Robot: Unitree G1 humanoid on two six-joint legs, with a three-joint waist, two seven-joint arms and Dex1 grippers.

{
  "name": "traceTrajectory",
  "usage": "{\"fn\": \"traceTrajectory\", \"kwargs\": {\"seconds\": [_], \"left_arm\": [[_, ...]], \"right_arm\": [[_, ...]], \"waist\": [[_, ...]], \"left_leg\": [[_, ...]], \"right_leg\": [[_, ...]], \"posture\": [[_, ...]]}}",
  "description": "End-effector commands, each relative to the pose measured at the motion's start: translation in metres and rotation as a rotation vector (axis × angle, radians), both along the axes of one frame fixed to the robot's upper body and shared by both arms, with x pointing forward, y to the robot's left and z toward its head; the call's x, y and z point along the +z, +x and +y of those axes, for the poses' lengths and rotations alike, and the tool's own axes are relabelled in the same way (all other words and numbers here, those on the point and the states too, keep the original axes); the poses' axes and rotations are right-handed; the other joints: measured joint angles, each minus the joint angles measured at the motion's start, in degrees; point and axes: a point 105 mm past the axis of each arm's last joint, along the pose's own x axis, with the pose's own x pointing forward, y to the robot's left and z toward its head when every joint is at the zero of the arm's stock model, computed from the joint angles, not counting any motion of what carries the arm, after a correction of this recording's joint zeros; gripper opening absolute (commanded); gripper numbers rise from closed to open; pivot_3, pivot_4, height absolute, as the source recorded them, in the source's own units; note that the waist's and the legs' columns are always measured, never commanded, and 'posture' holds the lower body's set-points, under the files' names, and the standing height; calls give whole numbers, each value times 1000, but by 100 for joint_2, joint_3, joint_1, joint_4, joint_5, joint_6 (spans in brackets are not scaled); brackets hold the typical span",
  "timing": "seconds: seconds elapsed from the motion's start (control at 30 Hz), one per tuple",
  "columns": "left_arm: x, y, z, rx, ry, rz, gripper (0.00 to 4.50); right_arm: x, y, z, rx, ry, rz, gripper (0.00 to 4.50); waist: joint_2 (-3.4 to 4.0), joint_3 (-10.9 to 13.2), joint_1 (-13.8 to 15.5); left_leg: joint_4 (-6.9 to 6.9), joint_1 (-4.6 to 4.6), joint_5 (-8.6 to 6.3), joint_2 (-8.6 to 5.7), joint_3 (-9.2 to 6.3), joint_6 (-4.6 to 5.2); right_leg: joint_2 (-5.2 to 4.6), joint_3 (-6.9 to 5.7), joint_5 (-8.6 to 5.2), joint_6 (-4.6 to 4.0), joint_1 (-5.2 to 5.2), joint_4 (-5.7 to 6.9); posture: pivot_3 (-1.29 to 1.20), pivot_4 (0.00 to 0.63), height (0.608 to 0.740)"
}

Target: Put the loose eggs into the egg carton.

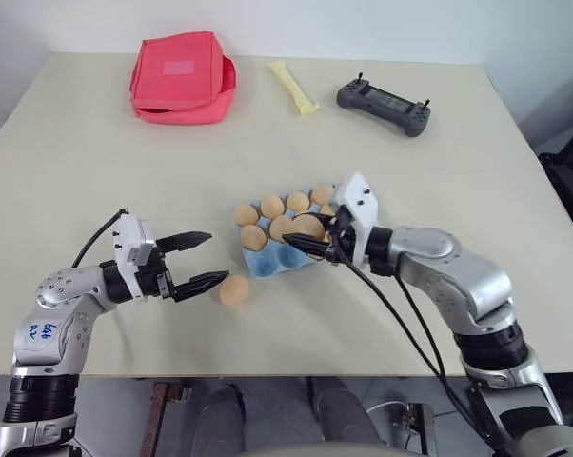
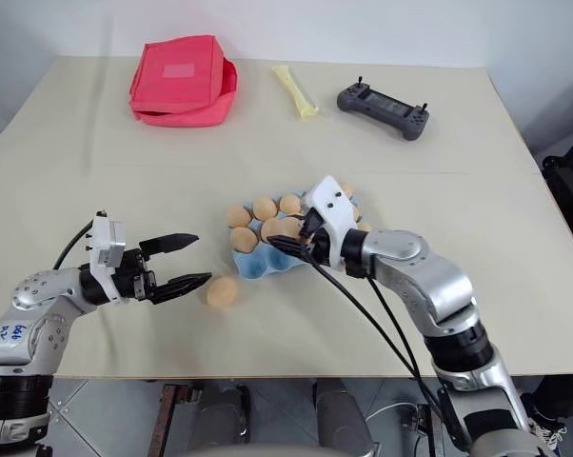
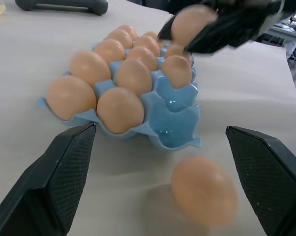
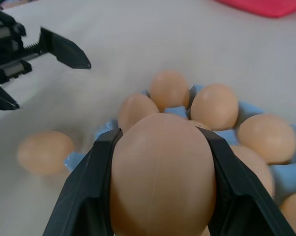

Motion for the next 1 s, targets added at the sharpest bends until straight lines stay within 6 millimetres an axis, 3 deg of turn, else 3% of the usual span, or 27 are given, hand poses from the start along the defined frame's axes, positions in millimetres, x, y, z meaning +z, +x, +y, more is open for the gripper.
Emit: {"fn": "traceTrajectory", "kwargs": {"seconds": [0.03,0.17,0.43,0.67,0.8,1.0], "left_arm": [[10,-5,-1,-1,-5,-43,4500],[11,-6,-1,6,-6,-44,4500],[10,-7,-2,10,-8,-43,4500],[9,-9,-1,32,-11,-27,4500],[6,-17,7,80,-9,-1,4500],[-1,-28,26,164,11,16,4500]], "right_arm": [[8,1,9,45,11,-52,1759],[3,3,19,64,1,-51,1759],[5,-3,25,99,-5,-68,4399],[24,-7,5,105,5,-121,4464],[37,-9,-30,99,6,-145,4464],[21,-25,-84,160,-97,-142,4464]], "waist": [[0,0,1],[0,0,-8],[0,0,-1],[0,0,3],[0,0,5],[-1,1,14]], "left_leg": [[0,0,0,0,0,0],[3,0,0,0,0,0],[1,0,0,0,-1,0],[1,0,0,0,0,0],[-1,-1,0,0,0,0],[-4,0,-2,0,0,2]], "right_leg": [[1,0,0,0,-1,3],[1,0,0,0,-2,7],[1,0,-1,-1,-2,7],[1,0,-1,-1,-2,6],[0,0,-1,-1,-2,2],[0,-1,-6,0,-1,-3]], "posture": [[0,150,740],[0,150,740],[0,150,740],[0,150,740],[0,150,740],[0,150,740]]}}
